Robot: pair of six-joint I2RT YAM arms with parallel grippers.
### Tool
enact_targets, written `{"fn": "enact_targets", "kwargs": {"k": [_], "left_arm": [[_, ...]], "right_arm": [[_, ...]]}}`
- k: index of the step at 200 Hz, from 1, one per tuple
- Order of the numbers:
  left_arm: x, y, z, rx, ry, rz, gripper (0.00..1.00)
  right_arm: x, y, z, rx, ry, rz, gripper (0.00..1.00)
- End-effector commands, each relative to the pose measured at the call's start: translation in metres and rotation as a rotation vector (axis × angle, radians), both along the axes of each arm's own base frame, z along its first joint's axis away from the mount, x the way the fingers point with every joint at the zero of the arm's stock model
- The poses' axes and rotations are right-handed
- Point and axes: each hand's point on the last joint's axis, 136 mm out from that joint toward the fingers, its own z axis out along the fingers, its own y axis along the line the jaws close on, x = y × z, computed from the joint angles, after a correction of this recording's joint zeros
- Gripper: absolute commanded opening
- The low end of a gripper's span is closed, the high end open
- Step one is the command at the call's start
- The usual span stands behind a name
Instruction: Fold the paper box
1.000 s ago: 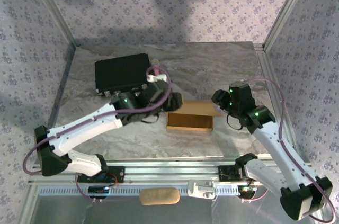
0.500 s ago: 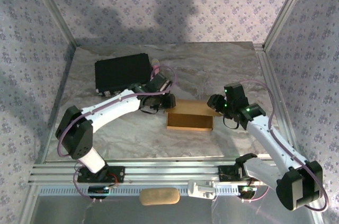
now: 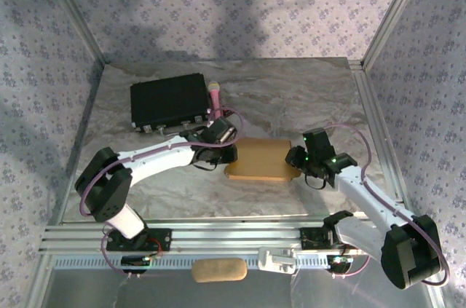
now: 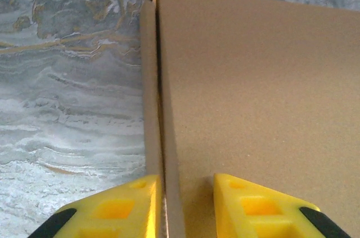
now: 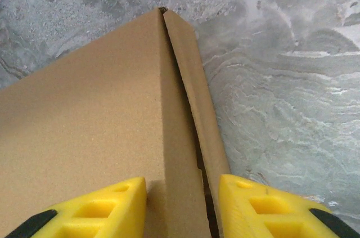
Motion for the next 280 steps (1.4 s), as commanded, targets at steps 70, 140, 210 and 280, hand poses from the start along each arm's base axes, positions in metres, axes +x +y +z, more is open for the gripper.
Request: {"fn": "enact_targets", "kwargs": {"k": [70,140,210,280], "left_arm": [[-0.005,0.013,0.0,0.051,-0.066,0.037,0.4],[-0.007,0.014,0.004,-0.093,-0.063,-0.014,0.54],[-0.007,0.021,-0.012,-0.132,-0.042,0.006,0.5],[-0.01,0.025,-0.029,-0.105,-0.021,0.015,0.44]], "right_arm": [[-0.007,-0.005,-0.02,-0.067,0.019,0.012,0.37],[-0.01,0.006,0.003,-0.028,-0.07,0.102,0.63],[-0.013,0.02,-0.014,0.015,-0.021,0.176,0.62],[-0.018,0.016,-0.031,-0.005,0.016,0.167,0.58]]}}
